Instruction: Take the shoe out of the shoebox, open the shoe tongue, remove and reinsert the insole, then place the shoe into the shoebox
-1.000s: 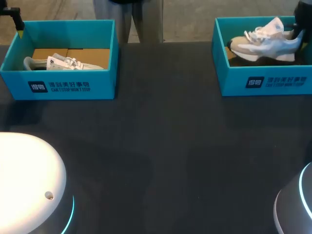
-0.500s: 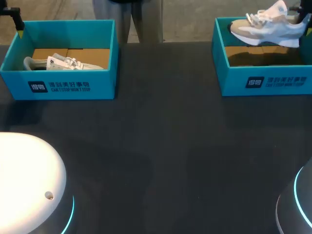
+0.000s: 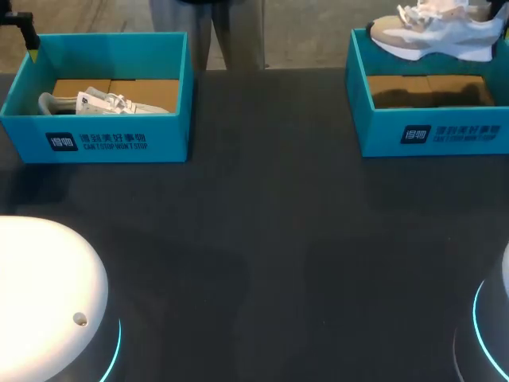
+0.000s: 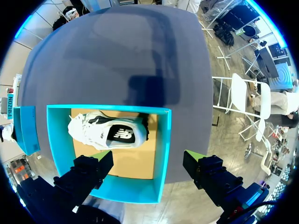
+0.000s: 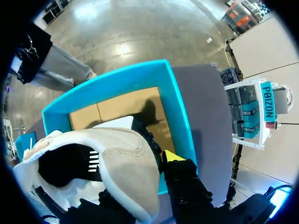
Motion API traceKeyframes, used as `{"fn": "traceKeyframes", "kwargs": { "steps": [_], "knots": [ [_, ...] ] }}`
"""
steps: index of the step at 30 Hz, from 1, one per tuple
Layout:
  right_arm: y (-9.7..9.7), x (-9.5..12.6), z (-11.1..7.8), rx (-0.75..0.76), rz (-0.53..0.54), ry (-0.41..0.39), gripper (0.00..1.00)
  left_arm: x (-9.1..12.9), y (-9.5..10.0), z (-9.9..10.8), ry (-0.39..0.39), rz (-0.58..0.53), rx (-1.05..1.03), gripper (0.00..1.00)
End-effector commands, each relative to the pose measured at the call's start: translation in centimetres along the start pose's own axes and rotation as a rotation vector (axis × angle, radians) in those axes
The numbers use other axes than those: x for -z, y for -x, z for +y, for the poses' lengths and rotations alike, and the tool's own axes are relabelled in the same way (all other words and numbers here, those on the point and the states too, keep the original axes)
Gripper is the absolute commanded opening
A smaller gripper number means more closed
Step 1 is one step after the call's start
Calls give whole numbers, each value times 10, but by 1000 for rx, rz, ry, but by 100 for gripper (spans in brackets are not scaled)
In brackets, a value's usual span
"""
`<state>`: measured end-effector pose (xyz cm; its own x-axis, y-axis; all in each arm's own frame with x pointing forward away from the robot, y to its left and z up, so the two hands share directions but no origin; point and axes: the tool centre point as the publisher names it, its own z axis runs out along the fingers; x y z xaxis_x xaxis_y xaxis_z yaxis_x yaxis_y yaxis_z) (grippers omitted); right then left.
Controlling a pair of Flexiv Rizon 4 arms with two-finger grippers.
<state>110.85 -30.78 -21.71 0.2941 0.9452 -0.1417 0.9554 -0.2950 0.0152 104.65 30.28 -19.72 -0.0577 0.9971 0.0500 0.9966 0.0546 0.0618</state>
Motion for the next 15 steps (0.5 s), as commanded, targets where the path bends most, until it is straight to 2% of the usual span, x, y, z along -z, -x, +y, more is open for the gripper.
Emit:
{"fn": "traceKeyframes", "kwargs": {
  "steps": [1,5,15],
  "knots": [
    [0,27,-25,1,3,143,0,0,0,-1,2,2,-1,100],
    [-4,39,-28,22,1,135,0,0,0,-1,2,2,-1,100],
    [-4,41,-26,37,3,127,0,0,0,-1,2,2,-1,100]
  ]
}}
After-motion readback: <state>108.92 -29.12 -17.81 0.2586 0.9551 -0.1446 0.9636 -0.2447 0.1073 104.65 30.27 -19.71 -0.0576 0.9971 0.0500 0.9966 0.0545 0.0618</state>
